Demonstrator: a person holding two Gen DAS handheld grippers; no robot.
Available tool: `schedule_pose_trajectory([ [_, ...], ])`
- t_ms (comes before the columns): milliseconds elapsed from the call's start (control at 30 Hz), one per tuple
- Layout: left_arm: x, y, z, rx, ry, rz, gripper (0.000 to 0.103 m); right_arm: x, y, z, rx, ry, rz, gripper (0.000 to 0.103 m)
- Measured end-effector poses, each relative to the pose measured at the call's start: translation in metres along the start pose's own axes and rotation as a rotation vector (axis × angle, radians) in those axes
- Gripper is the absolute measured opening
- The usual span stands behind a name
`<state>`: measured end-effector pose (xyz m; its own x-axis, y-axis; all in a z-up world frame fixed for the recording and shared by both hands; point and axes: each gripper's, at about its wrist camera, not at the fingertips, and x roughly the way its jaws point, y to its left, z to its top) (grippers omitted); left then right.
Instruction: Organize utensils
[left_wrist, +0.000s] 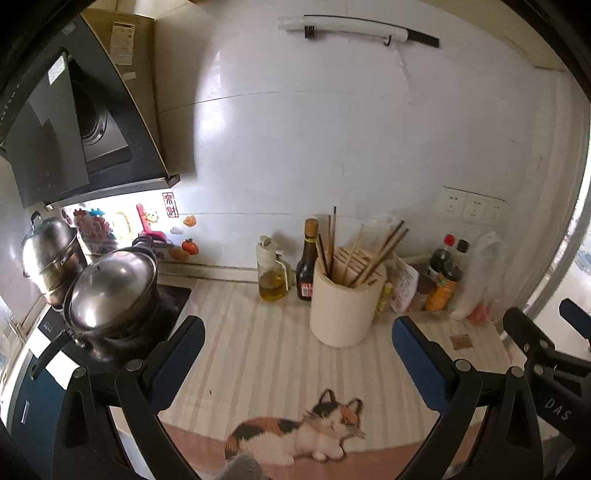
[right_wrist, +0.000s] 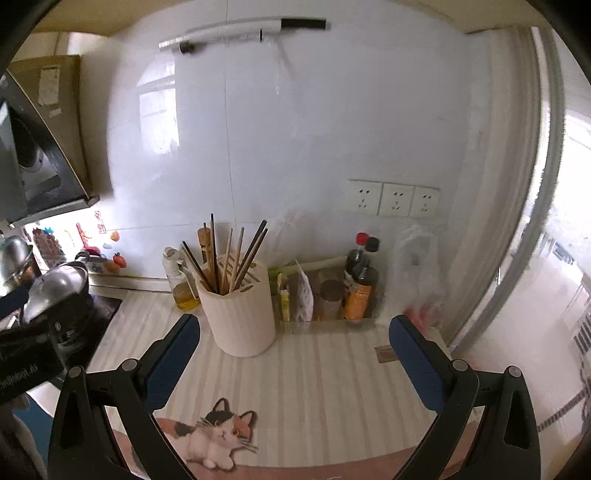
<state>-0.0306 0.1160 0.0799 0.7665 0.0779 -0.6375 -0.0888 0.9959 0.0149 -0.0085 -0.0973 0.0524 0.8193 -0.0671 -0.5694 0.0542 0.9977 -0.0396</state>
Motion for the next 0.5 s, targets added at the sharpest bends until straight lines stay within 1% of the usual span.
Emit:
schedule_pose_trajectory([
  [233,-0.041,0.003,-0.011,0.009,-0.013,-0.012,0.103,-0.06,0.001,-0.009,0.006,-0.036,-0.01,0.103],
  [400,-0.057,0.014,-0.016,-0.001,-0.015,-0.01,0.103,-0.085,0.009,-0.016,0.014,-0.026,0.001,0.103],
  [500,-0.064,0.018,-0.017,0.002,-0.012,-0.019,0.103,-0.091,0.012,-0.017,0.013,-0.019,0.003,0.103],
])
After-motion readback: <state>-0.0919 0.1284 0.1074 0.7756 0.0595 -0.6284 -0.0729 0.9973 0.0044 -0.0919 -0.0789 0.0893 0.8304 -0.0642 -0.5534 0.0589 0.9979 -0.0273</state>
